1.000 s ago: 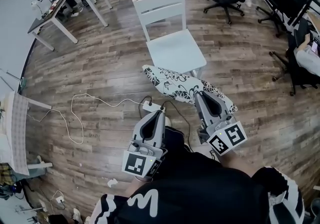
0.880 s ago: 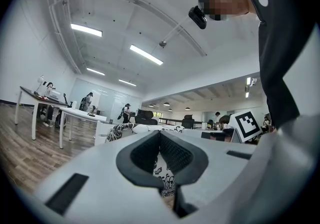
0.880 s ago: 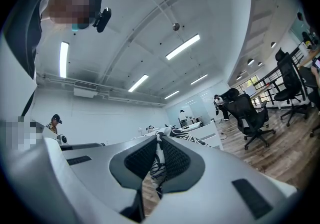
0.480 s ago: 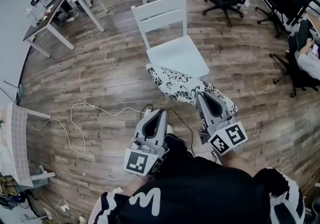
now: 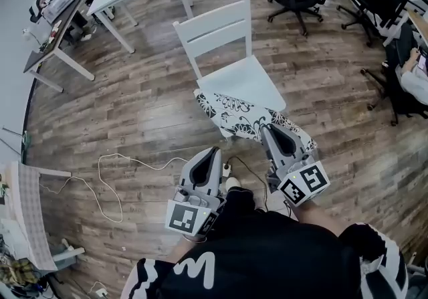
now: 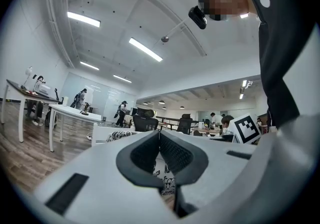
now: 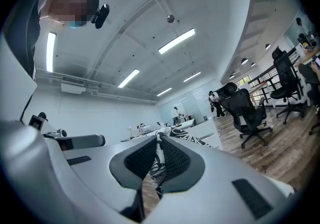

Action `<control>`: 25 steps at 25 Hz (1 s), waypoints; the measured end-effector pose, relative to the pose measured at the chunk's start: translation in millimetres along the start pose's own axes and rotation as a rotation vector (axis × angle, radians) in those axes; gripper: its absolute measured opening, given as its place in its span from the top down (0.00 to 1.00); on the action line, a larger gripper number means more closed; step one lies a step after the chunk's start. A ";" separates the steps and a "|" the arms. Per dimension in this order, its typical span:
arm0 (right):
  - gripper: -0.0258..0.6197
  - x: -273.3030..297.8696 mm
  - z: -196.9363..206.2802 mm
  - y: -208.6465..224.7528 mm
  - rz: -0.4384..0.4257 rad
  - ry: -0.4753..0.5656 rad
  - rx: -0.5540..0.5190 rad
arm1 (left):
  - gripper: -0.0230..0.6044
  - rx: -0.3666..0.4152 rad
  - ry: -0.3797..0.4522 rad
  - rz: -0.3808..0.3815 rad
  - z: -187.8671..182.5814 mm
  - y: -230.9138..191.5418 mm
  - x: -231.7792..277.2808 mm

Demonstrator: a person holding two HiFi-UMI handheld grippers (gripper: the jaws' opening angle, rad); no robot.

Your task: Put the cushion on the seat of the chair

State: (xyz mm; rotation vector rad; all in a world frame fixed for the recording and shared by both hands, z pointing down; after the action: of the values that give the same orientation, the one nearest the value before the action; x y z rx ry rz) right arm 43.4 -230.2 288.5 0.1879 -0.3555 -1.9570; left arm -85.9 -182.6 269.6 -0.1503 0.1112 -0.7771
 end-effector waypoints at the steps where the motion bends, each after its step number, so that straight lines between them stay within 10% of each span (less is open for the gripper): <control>1: 0.90 0.1 5.4 2.3 0.001 -0.002 0.002 | 0.95 0.005 0.001 0.008 4.8 0.0 0.7; 25: 0.90 87.2 78.9 31.0 -0.005 -0.126 -0.117 | 0.95 -0.091 -0.070 -0.023 58.0 -72.0 17.3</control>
State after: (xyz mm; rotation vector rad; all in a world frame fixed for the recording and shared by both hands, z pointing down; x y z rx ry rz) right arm 12.2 -308.8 376.0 -0.0099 -0.3212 -1.9934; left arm -114.3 -239.9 338.6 -0.2646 0.0788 -0.7890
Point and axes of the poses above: the fingertips, and each gripper's own axes: x forward along the fingers, y to its right, z out of its underside, the point moved 1 cm from there along -x, backward along the fingers, and after that the axes turned 12 degrees about z, right-handed, at the moved point
